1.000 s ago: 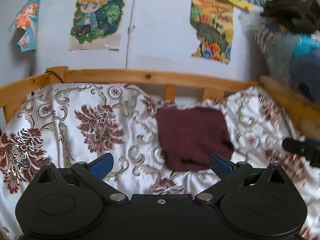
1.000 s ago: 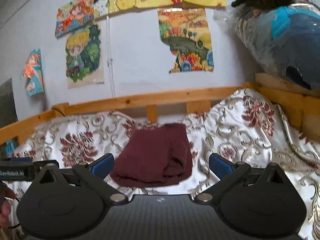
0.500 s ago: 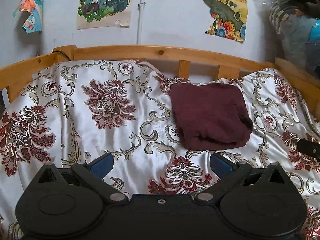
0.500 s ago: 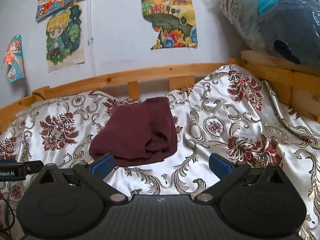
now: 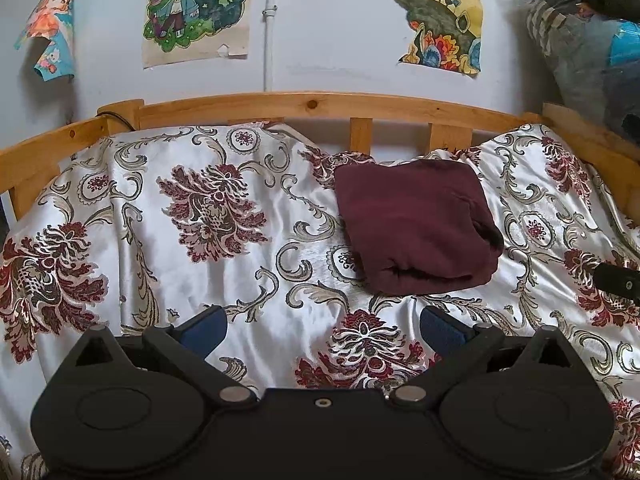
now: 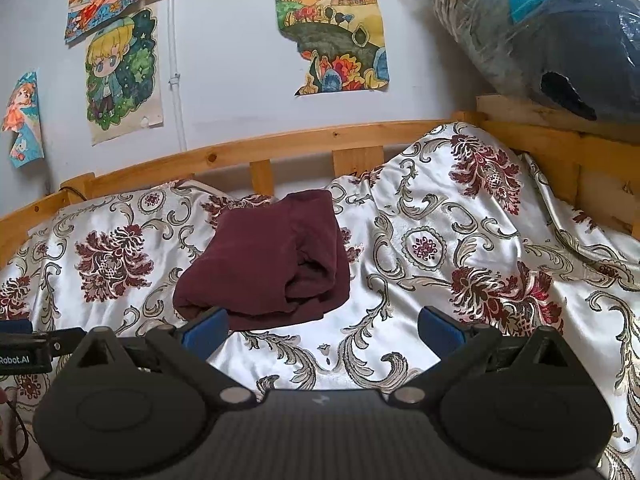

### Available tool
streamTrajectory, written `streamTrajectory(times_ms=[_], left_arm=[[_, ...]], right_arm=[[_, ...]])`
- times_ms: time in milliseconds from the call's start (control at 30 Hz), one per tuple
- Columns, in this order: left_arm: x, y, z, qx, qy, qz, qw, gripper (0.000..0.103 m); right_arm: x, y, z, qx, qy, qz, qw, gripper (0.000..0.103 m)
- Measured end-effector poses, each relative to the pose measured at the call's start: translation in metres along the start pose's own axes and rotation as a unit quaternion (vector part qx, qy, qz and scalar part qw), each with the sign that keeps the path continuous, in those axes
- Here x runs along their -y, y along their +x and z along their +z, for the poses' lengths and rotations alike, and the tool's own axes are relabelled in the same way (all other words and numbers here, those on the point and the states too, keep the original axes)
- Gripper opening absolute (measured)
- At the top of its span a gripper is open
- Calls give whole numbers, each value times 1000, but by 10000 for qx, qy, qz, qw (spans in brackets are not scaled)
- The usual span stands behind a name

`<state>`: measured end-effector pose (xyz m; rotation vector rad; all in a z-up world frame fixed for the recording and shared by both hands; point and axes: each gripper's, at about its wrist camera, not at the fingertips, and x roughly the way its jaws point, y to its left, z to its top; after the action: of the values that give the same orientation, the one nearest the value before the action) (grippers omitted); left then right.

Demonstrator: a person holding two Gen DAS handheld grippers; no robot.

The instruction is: Fold small clothes

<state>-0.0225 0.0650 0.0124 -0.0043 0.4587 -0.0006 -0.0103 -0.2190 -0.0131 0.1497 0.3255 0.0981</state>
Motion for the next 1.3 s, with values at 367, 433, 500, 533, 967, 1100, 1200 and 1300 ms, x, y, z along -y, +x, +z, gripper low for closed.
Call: streamTrajectory(times_ms=[367, 433, 500, 533, 967, 1100, 1200, 1300], left_arm=[[0, 0, 0, -7, -21, 42, 10000, 102], [0, 0, 0, -6, -20, 42, 10000, 102], [0, 0, 0, -3, -20, 45, 10000, 102], [0, 0, 0, -4, -20, 43, 10000, 102], [1, 0, 0, -7, -18, 47, 10000, 102], [1, 0, 0, -5, -18, 45, 10000, 102], [1, 0, 0, -7, -14, 48, 10000, 102], [1, -1, 0, -7, -22, 49, 10000, 102]], right_arm=[[2, -1, 1, -4, 53, 2, 10000, 103], [2, -1, 1, -11, 50, 4, 10000, 103], [2, -1, 0, -23, 46, 6, 10000, 103], [1, -1, 0, -26, 46, 8, 10000, 103], [0, 0, 0, -43, 18, 46, 10000, 103], [-1, 0, 0, -47, 31, 44, 10000, 103], [-1, 0, 0, -65, 33, 43, 10000, 103], [0, 0, -1, -73, 45, 46, 10000, 103]])
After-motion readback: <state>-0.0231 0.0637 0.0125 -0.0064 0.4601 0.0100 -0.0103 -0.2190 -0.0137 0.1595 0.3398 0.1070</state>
